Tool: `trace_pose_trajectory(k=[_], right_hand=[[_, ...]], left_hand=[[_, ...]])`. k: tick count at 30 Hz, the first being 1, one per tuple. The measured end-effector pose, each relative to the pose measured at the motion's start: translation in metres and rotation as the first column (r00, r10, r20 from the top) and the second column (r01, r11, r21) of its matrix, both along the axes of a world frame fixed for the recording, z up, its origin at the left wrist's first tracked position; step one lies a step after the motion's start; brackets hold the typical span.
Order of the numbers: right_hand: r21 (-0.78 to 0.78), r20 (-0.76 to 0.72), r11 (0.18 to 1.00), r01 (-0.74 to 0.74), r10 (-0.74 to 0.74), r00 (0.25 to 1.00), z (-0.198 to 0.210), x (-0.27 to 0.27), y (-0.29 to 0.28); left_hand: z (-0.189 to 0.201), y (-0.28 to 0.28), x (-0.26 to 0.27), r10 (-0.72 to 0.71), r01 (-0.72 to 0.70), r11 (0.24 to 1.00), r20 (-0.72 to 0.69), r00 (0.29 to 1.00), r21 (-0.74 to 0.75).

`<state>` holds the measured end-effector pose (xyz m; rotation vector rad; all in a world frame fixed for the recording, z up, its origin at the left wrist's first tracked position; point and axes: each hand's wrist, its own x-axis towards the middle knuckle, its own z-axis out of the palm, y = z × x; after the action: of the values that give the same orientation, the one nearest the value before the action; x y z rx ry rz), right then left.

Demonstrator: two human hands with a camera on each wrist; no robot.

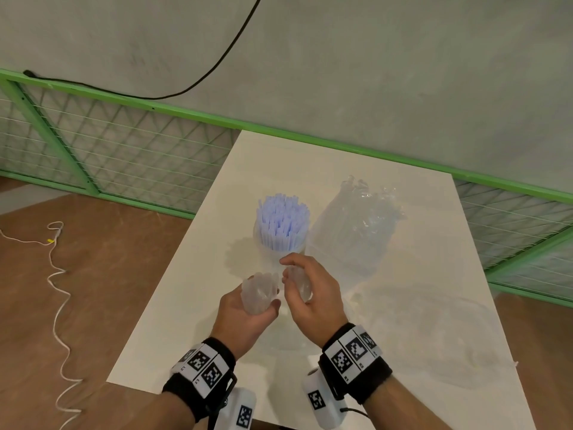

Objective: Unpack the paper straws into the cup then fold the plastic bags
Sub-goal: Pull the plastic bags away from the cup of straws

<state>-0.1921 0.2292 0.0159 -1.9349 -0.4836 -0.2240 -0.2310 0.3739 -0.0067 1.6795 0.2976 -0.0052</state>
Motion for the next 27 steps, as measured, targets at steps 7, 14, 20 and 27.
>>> trace_pose_trajectory(k=[7,14,20,27], right_hand=[[-0.008,0.026,0.999,0.037,-0.037,0.999,0.000,0.002,-0.005],[0.072,-0.155,0.997,-0.007,0.018,0.988,0.015,0.000,-0.022],[0.096,-0.167,0.995,0.028,-0.012,0.986,0.019,0.003,-0.032],[0.362,0.053,0.931,0.052,-0.077,0.996,0.111,0.031,-0.054]], left_hand=[[0.003,-0.002,0.001,0.031,-0.031,0.999,0.012,0.999,-0.010],[0.008,-0.006,0.008,0.076,-0.071,0.995,0.074,0.994,-0.074],[0.004,-0.012,0.014,0.081,-0.074,0.991,0.064,0.995,-0.110],[-0.002,-0.015,0.021,0.132,-0.134,0.989,-0.032,0.991,-0.068]])
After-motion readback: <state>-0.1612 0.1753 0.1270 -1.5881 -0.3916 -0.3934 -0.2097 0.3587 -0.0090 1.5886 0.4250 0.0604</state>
